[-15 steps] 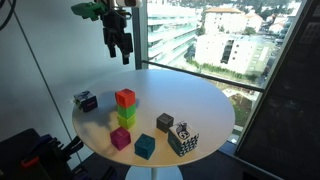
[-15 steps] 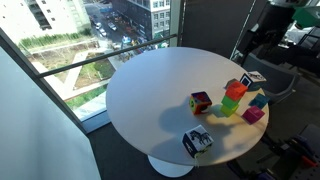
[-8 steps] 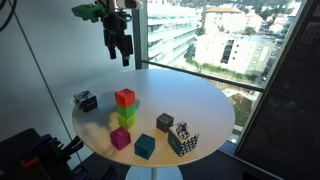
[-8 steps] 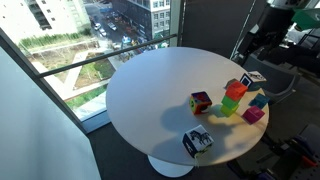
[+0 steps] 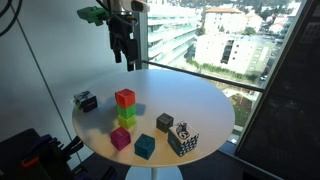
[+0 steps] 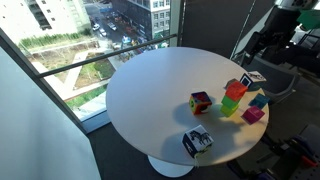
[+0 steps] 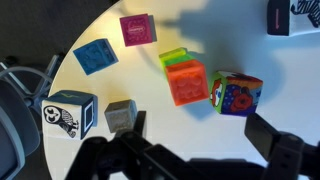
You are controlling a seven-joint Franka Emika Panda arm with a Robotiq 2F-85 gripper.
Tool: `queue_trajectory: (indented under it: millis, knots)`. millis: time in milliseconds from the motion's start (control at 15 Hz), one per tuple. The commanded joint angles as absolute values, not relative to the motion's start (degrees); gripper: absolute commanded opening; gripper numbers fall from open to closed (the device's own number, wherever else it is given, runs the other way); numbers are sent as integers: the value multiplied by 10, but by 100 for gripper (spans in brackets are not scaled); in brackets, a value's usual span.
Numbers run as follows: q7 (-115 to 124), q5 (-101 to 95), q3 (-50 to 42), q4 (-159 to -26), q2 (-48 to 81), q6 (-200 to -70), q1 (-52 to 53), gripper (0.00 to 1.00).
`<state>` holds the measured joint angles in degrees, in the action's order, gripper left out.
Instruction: Pick up the gray block and put it on the orange block
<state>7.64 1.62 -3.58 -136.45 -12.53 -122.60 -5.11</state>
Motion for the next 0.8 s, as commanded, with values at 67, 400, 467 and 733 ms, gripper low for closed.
queue_trajectory:
  millis: [67,400,467,733]
  knots:
    - [63,-3,-55,-1366,-118,-1235,-71,100]
    - [15,-9,-81,-1376,-98,-1259,-85,100]
    - [3,-9,-87,-1377,-92,-1262,-87,100]
    - [-36,-9,-102,-1388,-71,-1278,-95,100]
